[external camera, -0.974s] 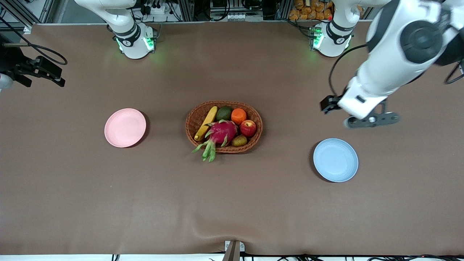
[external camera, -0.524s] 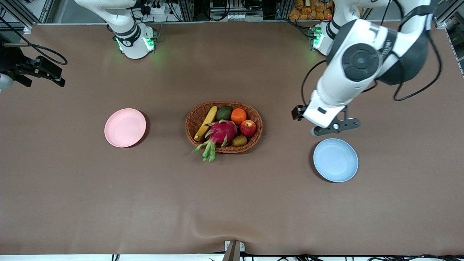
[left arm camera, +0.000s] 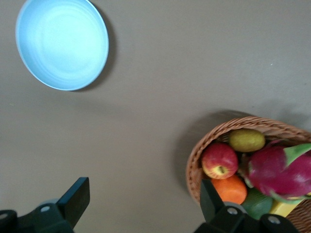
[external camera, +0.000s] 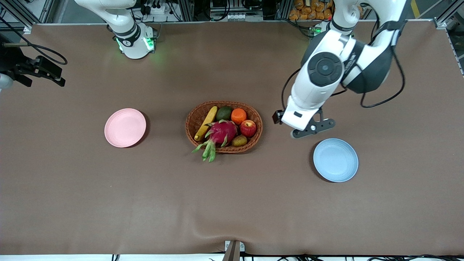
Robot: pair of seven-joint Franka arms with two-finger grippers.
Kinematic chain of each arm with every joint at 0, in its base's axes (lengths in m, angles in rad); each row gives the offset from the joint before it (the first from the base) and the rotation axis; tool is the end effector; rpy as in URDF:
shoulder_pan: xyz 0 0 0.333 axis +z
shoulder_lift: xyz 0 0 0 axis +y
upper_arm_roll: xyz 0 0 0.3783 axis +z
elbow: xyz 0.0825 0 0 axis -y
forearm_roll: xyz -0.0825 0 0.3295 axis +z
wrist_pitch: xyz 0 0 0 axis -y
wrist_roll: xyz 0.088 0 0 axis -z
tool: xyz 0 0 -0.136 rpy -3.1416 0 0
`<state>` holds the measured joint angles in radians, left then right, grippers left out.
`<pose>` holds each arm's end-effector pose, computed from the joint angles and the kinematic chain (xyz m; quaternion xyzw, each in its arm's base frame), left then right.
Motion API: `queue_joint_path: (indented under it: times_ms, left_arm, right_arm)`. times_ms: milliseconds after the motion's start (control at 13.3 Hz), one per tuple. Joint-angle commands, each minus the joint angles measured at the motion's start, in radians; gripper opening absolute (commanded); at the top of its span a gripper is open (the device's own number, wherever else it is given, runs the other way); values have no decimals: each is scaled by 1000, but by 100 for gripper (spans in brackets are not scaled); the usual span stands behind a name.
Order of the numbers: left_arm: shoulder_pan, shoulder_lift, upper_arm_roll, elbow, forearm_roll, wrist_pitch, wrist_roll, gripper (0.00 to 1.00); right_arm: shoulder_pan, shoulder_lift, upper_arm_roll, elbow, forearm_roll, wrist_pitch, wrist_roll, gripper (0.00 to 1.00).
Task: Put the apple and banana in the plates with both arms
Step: 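Move the left gripper over the basket toward the red apple, then lower the left gripper and grasp the red apple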
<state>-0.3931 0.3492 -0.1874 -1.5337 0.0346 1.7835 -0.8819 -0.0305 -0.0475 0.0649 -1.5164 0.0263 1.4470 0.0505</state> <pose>0.5291 -0.3216 0.4965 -0.9875 -0.1496 0.0450 0.0197 0.4684 0.0210 0.6925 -0.9999 0.0066 0.0115 0.0110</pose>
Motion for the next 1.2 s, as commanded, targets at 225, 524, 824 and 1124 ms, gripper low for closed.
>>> queue_joint_path:
  times_ms: [225,524,824,1124]
  left_arm:
    - [-93,71,8,-42,-19,117,-175,100]
    - [-124,112,9,-46,-10,165,-227,100]
    - [-153,140,9,-92,-8,259,-285,100]
    - [-155,152,9,-140,-5,330,-298,100]
  right_arm:
    - [-5,8,-4,18,23,-13,11,100]
    - [-5,8,-4,18,23,-14,11,100]
    - [-5,8,-4,18,23,-14,11,100]
    - [-5,8,-4,18,23,-14,11,100]
